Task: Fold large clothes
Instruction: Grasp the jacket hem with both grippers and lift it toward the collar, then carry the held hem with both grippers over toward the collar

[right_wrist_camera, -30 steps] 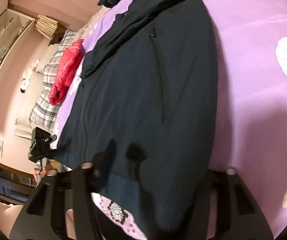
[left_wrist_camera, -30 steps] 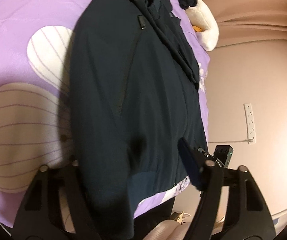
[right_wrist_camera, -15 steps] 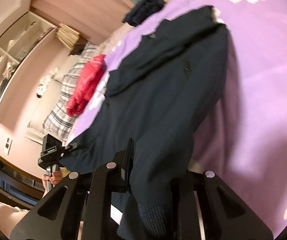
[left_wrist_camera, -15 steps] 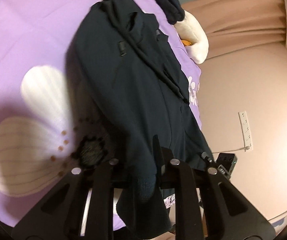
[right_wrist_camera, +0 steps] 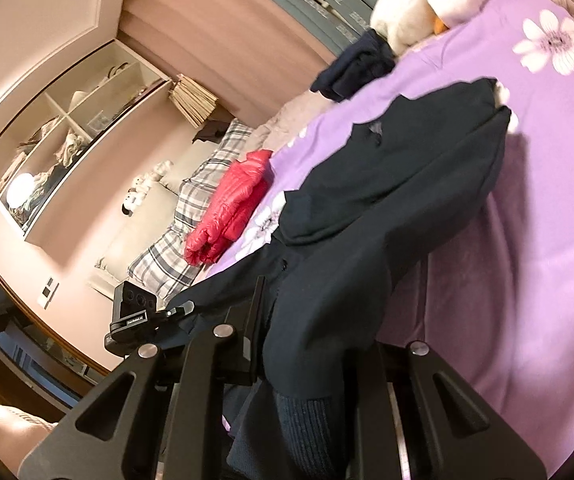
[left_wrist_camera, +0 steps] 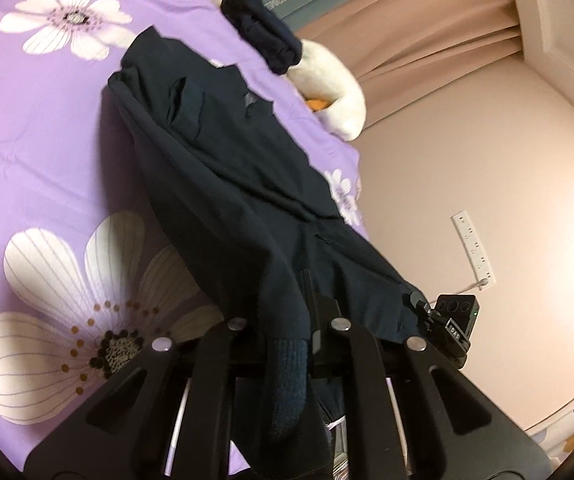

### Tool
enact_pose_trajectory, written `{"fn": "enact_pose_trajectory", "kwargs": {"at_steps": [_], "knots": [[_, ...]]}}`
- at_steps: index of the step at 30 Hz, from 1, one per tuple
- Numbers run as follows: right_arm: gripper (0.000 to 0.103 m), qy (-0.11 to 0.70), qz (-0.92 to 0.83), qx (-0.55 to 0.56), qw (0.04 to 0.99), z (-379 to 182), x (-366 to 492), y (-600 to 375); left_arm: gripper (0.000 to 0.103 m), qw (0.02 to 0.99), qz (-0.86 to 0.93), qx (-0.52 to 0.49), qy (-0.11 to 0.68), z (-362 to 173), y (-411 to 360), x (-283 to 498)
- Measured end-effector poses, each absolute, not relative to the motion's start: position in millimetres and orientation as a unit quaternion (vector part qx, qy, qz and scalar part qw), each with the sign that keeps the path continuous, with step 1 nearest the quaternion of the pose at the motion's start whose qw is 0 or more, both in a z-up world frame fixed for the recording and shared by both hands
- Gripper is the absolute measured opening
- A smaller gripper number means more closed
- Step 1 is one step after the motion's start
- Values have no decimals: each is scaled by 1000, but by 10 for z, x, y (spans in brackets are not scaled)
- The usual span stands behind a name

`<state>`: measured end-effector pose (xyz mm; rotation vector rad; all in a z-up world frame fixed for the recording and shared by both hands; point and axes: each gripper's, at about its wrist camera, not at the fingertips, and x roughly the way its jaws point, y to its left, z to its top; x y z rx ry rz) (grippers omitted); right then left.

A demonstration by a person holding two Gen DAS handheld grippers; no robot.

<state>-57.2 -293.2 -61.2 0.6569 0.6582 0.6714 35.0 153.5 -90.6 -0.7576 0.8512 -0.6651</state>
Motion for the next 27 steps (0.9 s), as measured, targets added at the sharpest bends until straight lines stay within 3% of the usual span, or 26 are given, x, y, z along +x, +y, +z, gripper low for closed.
{"fn": "enact_pose_trajectory", "kwargs": {"at_steps": [16, 27], "knots": [[18, 265, 342, 314, 845, -299, -775, -3035, 10, 818, -344, -316, 336, -320, 1563, 141], [17, 201, 380, 260, 865, 276, -1184, -3041, 10, 837, -370, -309, 259, 252, 1729, -254]]}}
